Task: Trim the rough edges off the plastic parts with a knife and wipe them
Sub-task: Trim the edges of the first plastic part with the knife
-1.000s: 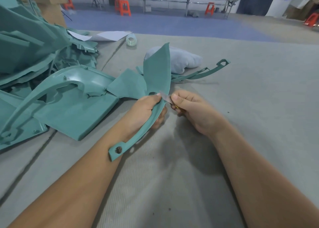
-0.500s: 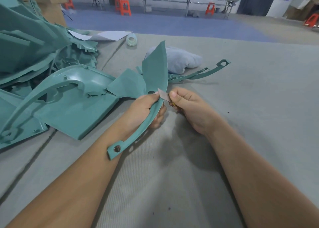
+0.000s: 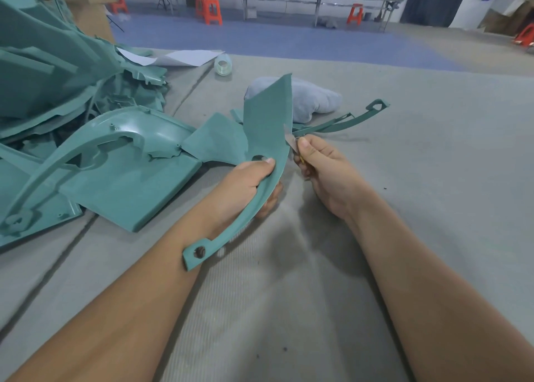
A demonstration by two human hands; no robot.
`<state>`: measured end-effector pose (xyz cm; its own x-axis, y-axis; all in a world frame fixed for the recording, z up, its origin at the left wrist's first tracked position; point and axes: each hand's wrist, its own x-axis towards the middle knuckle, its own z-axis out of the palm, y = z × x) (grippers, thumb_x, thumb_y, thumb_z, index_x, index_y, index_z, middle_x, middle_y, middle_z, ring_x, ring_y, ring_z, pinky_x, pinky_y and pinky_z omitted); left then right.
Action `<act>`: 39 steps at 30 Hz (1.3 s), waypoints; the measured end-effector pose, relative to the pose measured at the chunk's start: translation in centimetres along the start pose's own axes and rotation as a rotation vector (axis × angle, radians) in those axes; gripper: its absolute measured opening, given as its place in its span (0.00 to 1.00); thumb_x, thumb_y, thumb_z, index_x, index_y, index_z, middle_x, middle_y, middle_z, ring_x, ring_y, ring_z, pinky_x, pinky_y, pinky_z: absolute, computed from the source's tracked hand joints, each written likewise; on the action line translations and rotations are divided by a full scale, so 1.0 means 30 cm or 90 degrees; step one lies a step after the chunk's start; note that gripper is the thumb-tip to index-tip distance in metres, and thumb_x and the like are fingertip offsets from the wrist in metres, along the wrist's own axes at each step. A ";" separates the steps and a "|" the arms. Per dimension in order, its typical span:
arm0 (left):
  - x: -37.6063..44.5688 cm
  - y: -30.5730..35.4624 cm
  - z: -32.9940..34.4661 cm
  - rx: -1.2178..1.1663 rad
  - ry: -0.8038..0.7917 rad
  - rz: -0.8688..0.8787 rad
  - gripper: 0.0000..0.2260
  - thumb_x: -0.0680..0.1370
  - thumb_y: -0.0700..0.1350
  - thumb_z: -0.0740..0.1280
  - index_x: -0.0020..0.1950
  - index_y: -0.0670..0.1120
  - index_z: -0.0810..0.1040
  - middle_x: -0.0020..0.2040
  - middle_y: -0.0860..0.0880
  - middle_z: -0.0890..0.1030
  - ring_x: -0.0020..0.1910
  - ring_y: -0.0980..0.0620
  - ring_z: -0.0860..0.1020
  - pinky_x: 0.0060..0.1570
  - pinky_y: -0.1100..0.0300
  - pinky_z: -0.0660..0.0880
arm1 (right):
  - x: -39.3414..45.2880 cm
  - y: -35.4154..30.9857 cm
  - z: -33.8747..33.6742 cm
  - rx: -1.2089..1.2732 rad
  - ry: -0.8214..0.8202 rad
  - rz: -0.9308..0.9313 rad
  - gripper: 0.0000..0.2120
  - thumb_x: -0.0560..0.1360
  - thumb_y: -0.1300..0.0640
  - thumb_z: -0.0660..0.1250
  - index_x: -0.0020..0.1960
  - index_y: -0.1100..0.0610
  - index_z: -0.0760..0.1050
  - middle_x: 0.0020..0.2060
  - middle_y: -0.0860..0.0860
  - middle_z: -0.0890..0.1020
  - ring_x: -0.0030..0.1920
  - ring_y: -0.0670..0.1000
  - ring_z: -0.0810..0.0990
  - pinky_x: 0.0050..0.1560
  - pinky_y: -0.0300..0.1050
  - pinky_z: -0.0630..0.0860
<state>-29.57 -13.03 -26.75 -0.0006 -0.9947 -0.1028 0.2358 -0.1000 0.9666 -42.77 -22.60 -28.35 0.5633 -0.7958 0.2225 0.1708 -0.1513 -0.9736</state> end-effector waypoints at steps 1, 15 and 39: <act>0.000 0.000 0.000 -0.008 0.000 0.002 0.17 0.84 0.44 0.51 0.35 0.46 0.61 0.22 0.48 0.60 0.17 0.56 0.59 0.18 0.69 0.57 | -0.001 -0.002 -0.001 0.005 -0.005 0.001 0.12 0.76 0.51 0.61 0.35 0.49 0.75 0.33 0.45 0.72 0.33 0.42 0.66 0.35 0.37 0.61; 0.011 -0.015 -0.022 0.034 -0.020 -0.015 0.19 0.84 0.45 0.52 0.33 0.45 0.64 0.22 0.49 0.62 0.17 0.56 0.61 0.18 0.69 0.59 | -0.009 -0.003 -0.016 0.010 -0.027 -0.014 0.11 0.77 0.52 0.60 0.37 0.51 0.73 0.33 0.46 0.72 0.35 0.44 0.65 0.38 0.40 0.60; -0.020 -0.008 0.016 0.165 0.013 0.011 0.15 0.84 0.47 0.55 0.43 0.41 0.74 0.30 0.48 0.77 0.24 0.53 0.73 0.25 0.64 0.71 | 0.001 -0.052 -0.118 0.140 0.239 0.115 0.19 0.83 0.46 0.54 0.40 0.55 0.71 0.27 0.46 0.67 0.28 0.46 0.60 0.30 0.39 0.58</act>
<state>-30.10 -12.42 -26.82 0.0210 -0.9959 -0.0879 -0.0209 -0.0883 0.9959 -45.87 -24.47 -27.01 0.2754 -0.9610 -0.0231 0.2866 0.1050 -0.9523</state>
